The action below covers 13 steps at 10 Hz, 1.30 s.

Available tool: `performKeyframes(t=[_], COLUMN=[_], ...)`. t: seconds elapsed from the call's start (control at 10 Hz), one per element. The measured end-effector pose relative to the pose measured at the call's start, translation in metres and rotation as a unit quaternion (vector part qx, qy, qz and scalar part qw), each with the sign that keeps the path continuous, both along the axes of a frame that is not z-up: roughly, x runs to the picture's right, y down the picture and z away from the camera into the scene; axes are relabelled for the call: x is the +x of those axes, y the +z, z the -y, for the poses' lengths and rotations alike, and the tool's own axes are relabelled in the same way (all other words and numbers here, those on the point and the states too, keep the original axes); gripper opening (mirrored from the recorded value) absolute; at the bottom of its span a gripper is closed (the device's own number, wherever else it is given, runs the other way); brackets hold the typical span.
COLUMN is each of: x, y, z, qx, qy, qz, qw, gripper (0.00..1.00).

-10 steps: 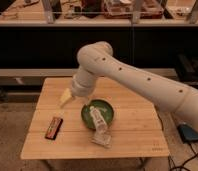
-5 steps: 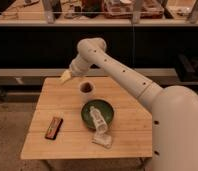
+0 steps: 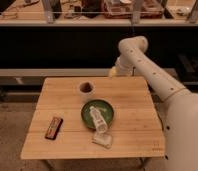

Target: Move the arm in a circular motion

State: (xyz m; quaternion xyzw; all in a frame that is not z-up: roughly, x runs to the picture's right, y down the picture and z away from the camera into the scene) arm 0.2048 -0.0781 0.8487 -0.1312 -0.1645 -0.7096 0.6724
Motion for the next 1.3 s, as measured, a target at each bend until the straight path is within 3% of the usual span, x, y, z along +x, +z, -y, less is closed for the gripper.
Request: performKeyframes(t=[0.1,0.2,0.3,0.4,0.5,0.7,0.9,1.0,1.1,1.2,1.3], x=[0.050,0.071,0.075,0.056,0.030,-0.049,-0.112,-0.155,-0.208,-0.244,-0.279], y=[-0.027,-0.054,-0.078,-0.115,-0.138,-0.177,-0.184,-0.179,-0.167,-0.157,-0.144], z=[-0.016,-0.033,-0.048,-0.069,-0.080,-0.100,-0.105,-0.104,-0.097,-0.087,-0.069], qx=[-0.018,-0.039,-0.059,-0.092,-0.111,-0.150,-0.169,-0.176,-0.175,-0.165,-0.143], qy=[0.028,0.045,0.052,0.051,0.041,0.001,-0.027,-0.040,-0.050,-0.055,-0.059], qz=[-0.056,-0.089,-0.107,-0.111,-0.099,-0.050,0.002,0.046,0.109,0.153,0.202], qw=[0.9979,0.9943,0.9912,0.9882,0.9880,0.9874,0.9853,0.9825,0.9774,0.9727,0.9670], gripper=[0.70,0.70,0.70,0.70,0.70,0.70,0.70,0.70,0.70,0.70,0.70])
